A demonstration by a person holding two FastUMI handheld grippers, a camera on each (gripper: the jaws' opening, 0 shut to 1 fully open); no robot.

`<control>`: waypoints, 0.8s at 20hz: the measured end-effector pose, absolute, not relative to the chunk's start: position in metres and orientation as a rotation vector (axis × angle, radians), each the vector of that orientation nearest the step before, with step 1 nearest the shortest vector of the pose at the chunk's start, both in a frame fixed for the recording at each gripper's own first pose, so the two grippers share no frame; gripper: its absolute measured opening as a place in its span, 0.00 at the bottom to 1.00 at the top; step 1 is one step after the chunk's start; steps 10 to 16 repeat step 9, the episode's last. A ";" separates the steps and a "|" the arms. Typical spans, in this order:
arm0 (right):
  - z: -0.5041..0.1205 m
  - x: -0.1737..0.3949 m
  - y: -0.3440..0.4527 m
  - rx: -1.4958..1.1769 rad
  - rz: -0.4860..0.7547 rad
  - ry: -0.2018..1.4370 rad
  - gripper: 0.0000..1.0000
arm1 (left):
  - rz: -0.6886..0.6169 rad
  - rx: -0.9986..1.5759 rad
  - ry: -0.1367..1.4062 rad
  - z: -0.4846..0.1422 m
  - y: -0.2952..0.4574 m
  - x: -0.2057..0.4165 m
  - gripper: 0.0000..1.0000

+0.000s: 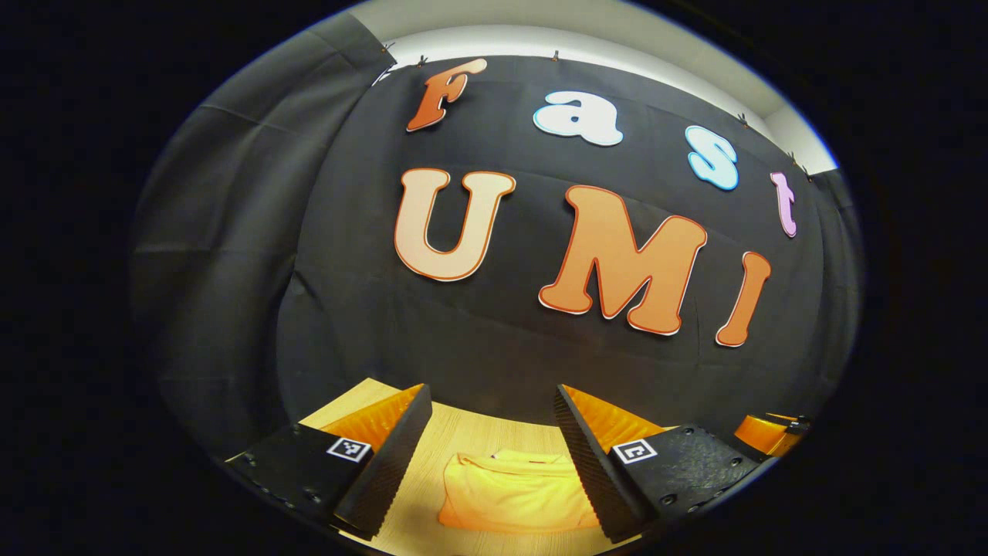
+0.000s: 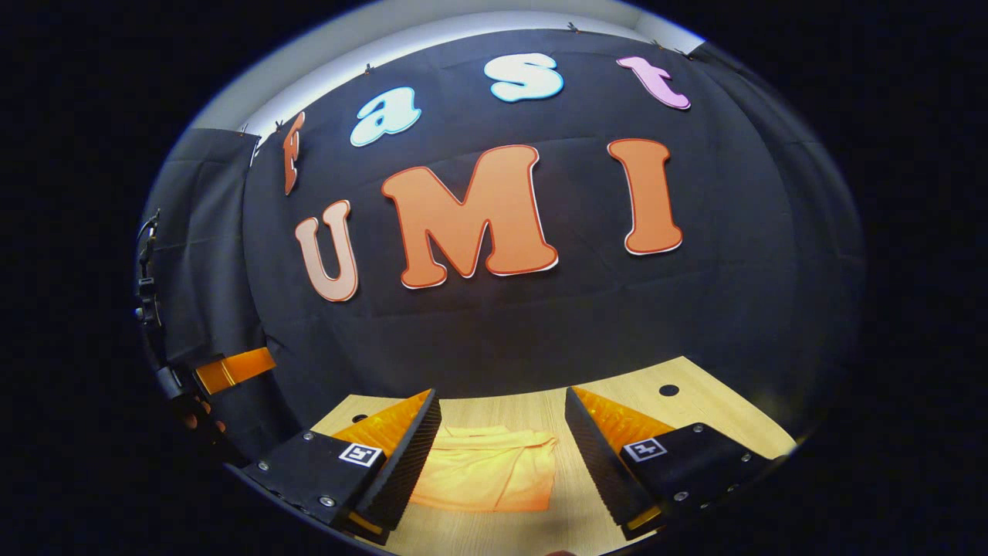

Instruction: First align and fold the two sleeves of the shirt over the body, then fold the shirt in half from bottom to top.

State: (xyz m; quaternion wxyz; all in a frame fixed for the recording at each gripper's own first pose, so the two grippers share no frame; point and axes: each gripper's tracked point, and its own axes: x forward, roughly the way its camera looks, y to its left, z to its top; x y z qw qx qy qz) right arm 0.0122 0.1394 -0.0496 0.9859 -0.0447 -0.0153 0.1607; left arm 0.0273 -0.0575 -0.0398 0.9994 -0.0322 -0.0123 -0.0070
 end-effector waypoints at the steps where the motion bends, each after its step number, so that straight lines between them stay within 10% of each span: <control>1: -0.048 0.013 0.134 -0.099 0.321 -0.036 0.98 | -0.003 -0.023 -0.043 -0.037 -0.056 0.024 0.98; 16: -0.036 0.013 0.120 -0.127 0.392 -0.066 0.98 | 0.065 0.039 -0.114 -0.021 -0.055 -0.016 0.98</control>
